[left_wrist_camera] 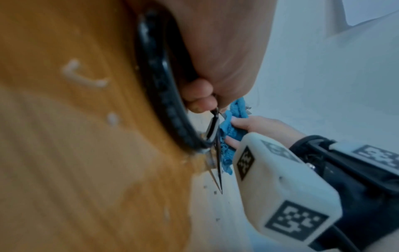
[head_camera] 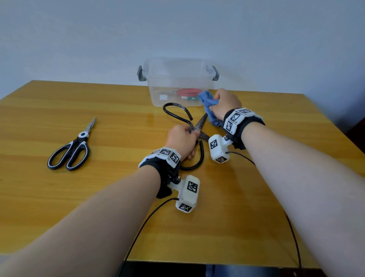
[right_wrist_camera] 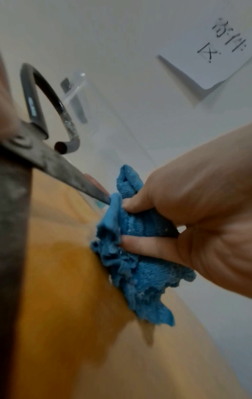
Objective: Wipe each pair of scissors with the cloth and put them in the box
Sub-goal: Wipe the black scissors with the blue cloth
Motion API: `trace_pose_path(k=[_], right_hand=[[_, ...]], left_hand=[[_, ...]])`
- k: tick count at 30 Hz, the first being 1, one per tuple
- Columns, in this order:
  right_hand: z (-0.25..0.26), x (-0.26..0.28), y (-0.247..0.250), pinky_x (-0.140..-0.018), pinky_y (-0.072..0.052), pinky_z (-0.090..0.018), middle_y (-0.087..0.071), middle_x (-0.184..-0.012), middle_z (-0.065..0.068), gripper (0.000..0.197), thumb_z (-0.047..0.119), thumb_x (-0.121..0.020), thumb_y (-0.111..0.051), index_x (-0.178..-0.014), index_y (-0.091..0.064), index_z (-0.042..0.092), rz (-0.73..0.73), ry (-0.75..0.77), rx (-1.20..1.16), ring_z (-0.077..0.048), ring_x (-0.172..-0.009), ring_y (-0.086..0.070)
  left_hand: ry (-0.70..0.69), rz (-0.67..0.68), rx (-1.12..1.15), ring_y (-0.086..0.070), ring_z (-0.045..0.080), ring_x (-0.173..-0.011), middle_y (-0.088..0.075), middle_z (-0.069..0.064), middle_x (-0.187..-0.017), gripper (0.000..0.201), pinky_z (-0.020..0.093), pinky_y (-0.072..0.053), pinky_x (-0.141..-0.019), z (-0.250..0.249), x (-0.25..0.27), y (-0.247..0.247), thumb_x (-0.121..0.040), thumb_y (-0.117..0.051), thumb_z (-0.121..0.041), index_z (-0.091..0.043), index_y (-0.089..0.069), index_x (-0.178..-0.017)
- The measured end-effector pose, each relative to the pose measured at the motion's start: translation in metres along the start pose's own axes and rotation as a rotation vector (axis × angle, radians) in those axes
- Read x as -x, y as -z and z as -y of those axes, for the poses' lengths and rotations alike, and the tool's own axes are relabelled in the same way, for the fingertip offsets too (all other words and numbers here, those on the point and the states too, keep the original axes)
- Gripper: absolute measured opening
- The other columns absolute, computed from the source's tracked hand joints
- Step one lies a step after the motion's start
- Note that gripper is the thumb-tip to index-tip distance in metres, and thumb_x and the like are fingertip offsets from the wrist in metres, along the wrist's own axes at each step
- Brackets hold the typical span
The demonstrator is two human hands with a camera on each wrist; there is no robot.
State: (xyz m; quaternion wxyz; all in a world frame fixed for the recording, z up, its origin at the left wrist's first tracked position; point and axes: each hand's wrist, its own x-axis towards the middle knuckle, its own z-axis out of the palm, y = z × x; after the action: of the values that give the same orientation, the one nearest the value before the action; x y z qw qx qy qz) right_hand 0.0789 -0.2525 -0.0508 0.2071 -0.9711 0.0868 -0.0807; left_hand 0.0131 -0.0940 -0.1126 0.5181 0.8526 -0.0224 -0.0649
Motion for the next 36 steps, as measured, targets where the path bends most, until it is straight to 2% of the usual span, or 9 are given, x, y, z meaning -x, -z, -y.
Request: trace_pose_path(k=[3, 6, 11, 16, 19, 22, 31, 34, 36], right_hand=[[-0.006, -0.006, 0.004, -0.055, -0.035, -0.029, -0.058, -0.113, -0.012, 0.019, 0.011, -0.092, -0.059, -0.105, -0.049, 0.02, -0.078, 0.007, -0.084, -0.028, -0.083, -0.055], [-0.008, -0.003, 0.013, -0.051, -0.034, -0.027, -0.057, -0.118, -0.013, 0.028, 0.014, -0.09, -0.063, -0.115, -0.053, 0.022, -0.064, 0.023, -0.123, -0.029, -0.084, -0.059], [0.009, 0.021, 0.022, -0.088, -0.056, -0.037, -0.058, -0.139, -0.001, 0.046, 0.02, -0.087, -0.071, -0.131, -0.065, 0.033, 0.209, 0.189, -0.219, -0.023, -0.111, -0.063], [0.022, 0.03, 0.017, -0.077, -0.063, -0.039, -0.046, -0.155, -0.002, 0.037, 0.031, -0.097, -0.065, -0.134, -0.064, 0.038, 0.455, 0.196, -0.138, -0.027, -0.071, -0.075], [0.025, 0.028, 0.015, -0.067, -0.064, -0.035, -0.049, -0.153, -0.007, 0.038, 0.024, -0.094, -0.072, -0.13, -0.068, 0.036, 0.458, 0.222, -0.048, -0.026, -0.061, -0.074], [0.032, 0.029, 0.015, -0.045, -0.049, -0.011, -0.057, -0.145, -0.007, 0.036, 0.016, -0.091, -0.075, -0.126, -0.072, 0.025, 0.417, 0.262, 0.022, -0.011, -0.058, -0.059], [0.037, 0.023, 0.007, -0.064, -0.051, -0.024, -0.06, -0.098, 0.0, 0.03, 0.008, -0.092, -0.071, -0.121, -0.074, 0.015, 0.35, 0.138, -0.037, -0.023, -0.078, -0.063], [0.037, 0.017, 0.004, -0.079, -0.054, -0.031, -0.067, -0.116, -0.007, 0.03, 0.005, -0.094, -0.068, -0.123, -0.072, 0.011, 0.347, 0.116, -0.016, -0.027, -0.089, -0.067], [0.036, 0.01, 0.002, -0.074, -0.054, -0.031, -0.066, -0.13, -0.011, 0.031, 0.004, -0.094, -0.067, -0.124, -0.072, 0.009, 0.333, 0.12, 0.022, -0.029, -0.095, -0.068]], left_hand=[[0.021, -0.022, 0.035, -0.051, 0.012, -0.029, -0.058, 0.004, -0.044, 0.037, 0.018, -0.038, -0.034, -0.001, -0.003, -0.001, -0.105, -0.055, -0.027, 0.002, -0.061, -0.127], [0.03, -0.047, 0.029, -0.05, 0.01, -0.028, -0.058, 0.004, -0.044, 0.033, 0.016, -0.036, -0.033, -0.005, -0.01, 0.003, -0.106, -0.053, -0.027, 0.0, -0.063, -0.123], [0.036, -0.035, 0.002, -0.051, 0.011, -0.028, -0.059, 0.004, -0.044, 0.025, 0.017, -0.038, -0.034, -0.011, -0.023, 0.009, -0.105, -0.053, -0.024, -0.003, -0.065, -0.098], [0.015, 0.004, -0.035, -0.053, 0.011, -0.03, -0.058, 0.002, -0.041, 0.033, 0.02, -0.041, -0.037, -0.006, -0.024, 0.01, -0.104, -0.053, -0.023, -0.004, -0.06, -0.079], [-0.003, 0.032, -0.079, -0.053, 0.01, -0.031, -0.057, 0.0, -0.039, 0.041, 0.022, -0.045, -0.042, -0.004, -0.023, 0.011, -0.105, -0.054, -0.027, -0.006, -0.057, -0.069], [-0.001, 0.036, -0.094, -0.052, 0.009, -0.03, -0.056, 0.0, -0.038, 0.045, 0.021, -0.045, -0.042, -0.004, -0.022, 0.011, -0.105, -0.054, -0.029, -0.007, -0.056, -0.066], [-0.002, 0.0, -0.073, -0.049, 0.012, -0.029, -0.059, 0.004, -0.045, 0.032, 0.021, -0.039, -0.037, -0.003, -0.023, 0.009, -0.104, -0.054, -0.027, -0.009, -0.059, -0.078], [0.001, -0.006, -0.078, -0.049, 0.012, -0.029, -0.059, 0.003, -0.044, 0.033, 0.021, -0.039, -0.036, -0.003, -0.023, 0.008, -0.104, -0.054, -0.029, -0.011, -0.058, -0.077], [0.008, -0.004, -0.059, -0.05, 0.013, -0.03, -0.059, 0.003, -0.045, 0.032, 0.021, -0.039, -0.037, -0.002, -0.024, 0.008, -0.105, -0.055, -0.03, -0.008, -0.062, -0.082]])
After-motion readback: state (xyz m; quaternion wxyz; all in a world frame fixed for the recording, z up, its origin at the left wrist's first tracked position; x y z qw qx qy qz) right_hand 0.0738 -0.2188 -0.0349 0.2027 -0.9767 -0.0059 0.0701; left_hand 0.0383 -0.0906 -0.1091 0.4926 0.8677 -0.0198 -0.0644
